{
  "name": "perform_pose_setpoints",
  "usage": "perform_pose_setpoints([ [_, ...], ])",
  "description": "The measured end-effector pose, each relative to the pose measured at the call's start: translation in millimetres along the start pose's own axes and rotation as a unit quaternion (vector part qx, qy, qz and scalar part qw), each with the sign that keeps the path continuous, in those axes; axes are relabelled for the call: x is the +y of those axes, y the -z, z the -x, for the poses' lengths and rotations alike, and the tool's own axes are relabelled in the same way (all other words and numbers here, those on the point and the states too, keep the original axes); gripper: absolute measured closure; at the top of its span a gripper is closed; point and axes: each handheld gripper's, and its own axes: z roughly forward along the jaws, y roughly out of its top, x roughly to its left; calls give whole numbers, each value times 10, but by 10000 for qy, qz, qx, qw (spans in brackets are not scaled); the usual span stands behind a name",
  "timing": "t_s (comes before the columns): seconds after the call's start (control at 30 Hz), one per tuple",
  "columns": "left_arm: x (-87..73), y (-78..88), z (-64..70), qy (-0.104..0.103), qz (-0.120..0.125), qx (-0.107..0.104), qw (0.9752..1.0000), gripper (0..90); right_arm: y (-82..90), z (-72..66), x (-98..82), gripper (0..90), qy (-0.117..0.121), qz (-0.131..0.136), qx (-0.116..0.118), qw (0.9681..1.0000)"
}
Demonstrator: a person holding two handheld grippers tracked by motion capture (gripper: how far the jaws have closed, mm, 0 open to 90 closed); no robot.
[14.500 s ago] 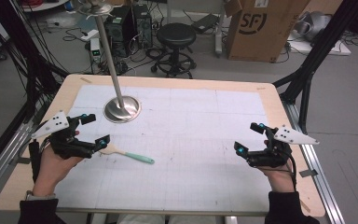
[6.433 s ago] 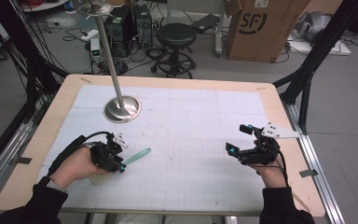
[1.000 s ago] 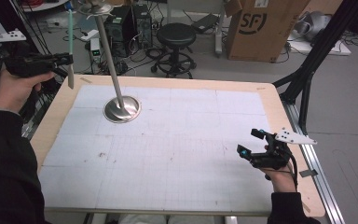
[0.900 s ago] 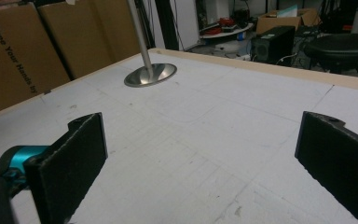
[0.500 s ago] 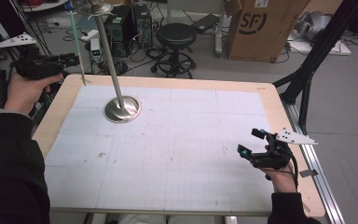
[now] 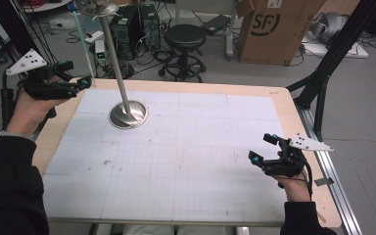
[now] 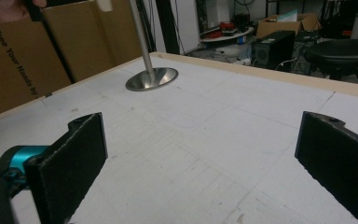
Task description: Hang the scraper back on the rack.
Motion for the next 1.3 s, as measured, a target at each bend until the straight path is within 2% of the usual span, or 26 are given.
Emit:
perform_pose_setpoints([
  [0.03, -17, -5, 59, -165, 25, 31, 9999, 84, -5, -4, 2, 11, 3, 2, 4, 10000],
  [0.07, -32, -6, 119, -364, 77, 148, 9992, 26, -10, -8, 2, 12, 14, -11, 11, 10000],
  [0.1, -47, -6, 173, -493, 118, 218, 9985, 16, -13, -11, 2, 11, 17, -20, 27, 10000],
  [0.2, -97, -20, 299, -442, 98, 25, 9990, 16, -20, -10, -1, 11, 20, -38, -2, 10000],
  [0.23, -134, -32, 357, -509, 88, -26, 9987, 16, -24, -4, -1, 11, 55, -17, -27, 10000],
  [0.37, -317, -83, 558, -342, 114, -334, 9988, 16, -20, -1, 4, 11, 55, -2, -56, 10000],
  [0.43, -424, -105, 646, -162, 142, -483, 9986, 16, -15, 1, 6, 11, 66, 22, -79, 9999],
  [0.57, -647, -142, 805, 89, 235, -634, 9977, 16, -1, 2, 9, 11, 70, 60, -123, 9999],
  [0.7, -809, -145, 938, 205, 277, -666, 9972, 16, 15, -5, 9, 12, 70, 82, -137, 9998],
  [0.8, -917, -136, 1032, 71, 208, -592, 9980, 16, 23, -1, 1, 11, 95, 100, -164, 9998],
  [0.9, -1054, -122, 1094, 115, 135, -612, 9980, 16, 32, 8, -13, 11, 102, 101, -196, 9997],
  [1.0, -1195, -88, 1122, 292, 126, -601, 9977, 16, 45, 15, -26, 11, 161, 79, -256, 9995],
  [1.07, -1253, -98, 1140, 415, -234, -595, 9971, 16, 48, 21, -39, 11, 257, 51, -305, 9992],
  [1.1, -1282, -86, 1161, 357, -332, -608, 9970, 16, 45, 27, -51, 11, 304, 23, -322, 9990],
  [1.17, -1344, -48, 1193, 233, -335, -708, 9967, 16, 43, 39, -81, 11, 303, 4, -316, 9990],
  [1.2, -1358, -32, 1193, 223, -384, -683, 9967, 16, 42, 44, -93, 11, 304, -13, -315, 9990],
  [1.3, -1346, 24, 1148, 361, -302, -612, 9970, 16, 44, 61, -115, 11, 250, -41, -342, 9991],
])
